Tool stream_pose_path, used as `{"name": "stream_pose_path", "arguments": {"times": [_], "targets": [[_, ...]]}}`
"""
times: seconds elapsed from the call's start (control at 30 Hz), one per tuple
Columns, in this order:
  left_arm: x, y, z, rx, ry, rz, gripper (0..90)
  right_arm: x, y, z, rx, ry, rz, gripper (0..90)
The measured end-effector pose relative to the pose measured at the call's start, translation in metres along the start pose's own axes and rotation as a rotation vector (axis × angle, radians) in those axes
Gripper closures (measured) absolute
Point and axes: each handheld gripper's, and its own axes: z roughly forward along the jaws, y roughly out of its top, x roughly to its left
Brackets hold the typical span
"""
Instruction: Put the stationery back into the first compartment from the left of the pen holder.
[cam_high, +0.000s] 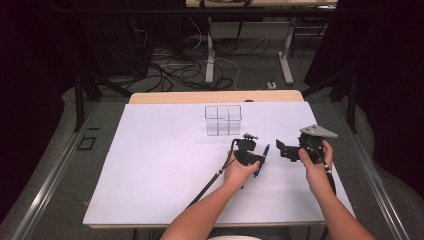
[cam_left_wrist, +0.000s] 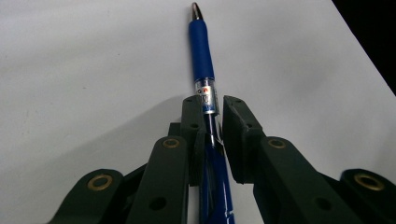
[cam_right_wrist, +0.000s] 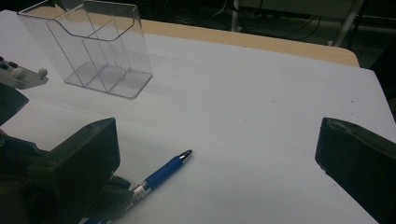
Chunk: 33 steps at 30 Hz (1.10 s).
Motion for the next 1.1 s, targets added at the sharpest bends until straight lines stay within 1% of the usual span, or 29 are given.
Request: {"name": "stream_pose_path", "arguments": {"times": [0.13,0.2,0.53,0.67,0.83,0.87,0.9,1.03,1.1], "targets": [[0.0001,-0.0004,0.0,-0.004,0.0,0.006,79.6,0.0001,0.0,0.0001,0.003,0.002,0.0,0.0],[-0.0007,-0.0007,0.0,-0.004,0.001,-0.004,79.6,0.0005,-0.0003,0.0002,0.007,0.005,0.002,0.0],[-0.0004,-0.0007,-0.0006,-0.004,0.002,-0.011,79.7,0.0012,-0.0003,0.0003,0.007,0.004,0.005,0.0],[0.0,-0.0009,-0.0007,-0.003,-0.006,-0.015,79.7,0.0009,-0.0002,0.0002,0.005,0.004,0.0,0.0],[-0.0007,-0.0013,-0.0007,0.002,-0.014,-0.015,79.7,0.0013,-0.0003,0.0002,0.006,0.004,0.004,0.0],[-0.001,-0.0015,-0.0006,-0.004,-0.015,-0.018,79.7,0.0012,-0.0003,0.0001,0.005,0.005,0.003,0.0],[-0.0001,-0.0012,-0.0016,0.001,-0.021,-0.012,79.7,0.0012,-0.0002,0.0,0.005,0.004,0.002,0.0],[0.0008,-0.0008,-0.0045,-0.011,-0.015,-0.013,79.7,0.0008,-0.0001,-0.0002,0.003,0.001,-0.003,0.0],[0.0013,-0.0002,-0.0068,-0.021,-0.02,-0.02,79.8,0.0006,-0.0001,0.0,-0.002,0.004,-0.007,0.0]]}}
